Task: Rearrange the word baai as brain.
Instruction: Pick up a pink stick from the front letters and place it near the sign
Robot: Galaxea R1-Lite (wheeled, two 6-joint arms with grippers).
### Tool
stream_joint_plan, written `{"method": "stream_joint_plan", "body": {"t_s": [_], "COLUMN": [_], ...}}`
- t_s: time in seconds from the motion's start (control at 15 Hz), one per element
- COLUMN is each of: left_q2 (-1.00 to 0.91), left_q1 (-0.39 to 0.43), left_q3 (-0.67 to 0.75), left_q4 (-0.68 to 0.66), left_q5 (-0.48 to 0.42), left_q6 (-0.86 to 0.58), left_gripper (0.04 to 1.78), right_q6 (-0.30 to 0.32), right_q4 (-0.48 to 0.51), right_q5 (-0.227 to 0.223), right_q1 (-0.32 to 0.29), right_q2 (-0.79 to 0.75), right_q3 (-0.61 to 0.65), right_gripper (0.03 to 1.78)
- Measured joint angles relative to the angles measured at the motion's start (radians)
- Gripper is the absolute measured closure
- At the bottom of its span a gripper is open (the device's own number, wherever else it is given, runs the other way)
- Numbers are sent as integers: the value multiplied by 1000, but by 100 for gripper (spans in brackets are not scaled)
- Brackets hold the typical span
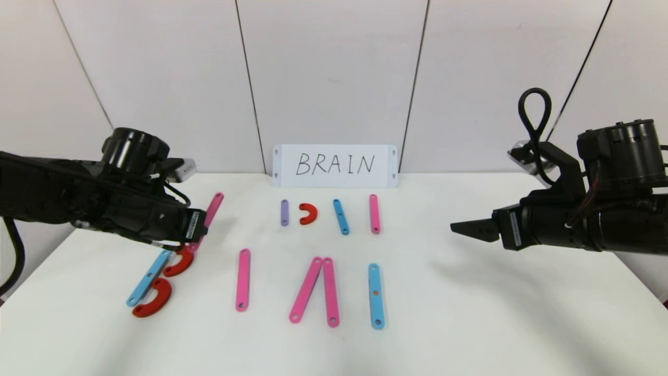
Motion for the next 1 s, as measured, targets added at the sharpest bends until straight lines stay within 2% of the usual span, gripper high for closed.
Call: {"method": "stream_joint_plan", "body": {"t_s": [0.27, 0.53, 0.73, 1.0], "left_q2": [114, 270, 350, 410], "left_q1": [39, 57, 72, 93], "left_q3": [-216, -383, -455, -498], "left_q4": [106, 153, 195, 220], "left_q5": [0, 0, -6, -59], "left_q6": [1, 37, 80, 153], "left_gripper": [155, 155, 155, 155], "right_q6": [0, 2, 3, 2], "right_q4": [0, 0, 0, 0], "right_q5": [0, 0, 1, 0], "right_q1": [0, 0, 0, 1], "right_q2": [3, 5, 6, 7], "right_q3": [1, 1, 2, 3], "right_gripper": [7, 7, 7, 7]}}
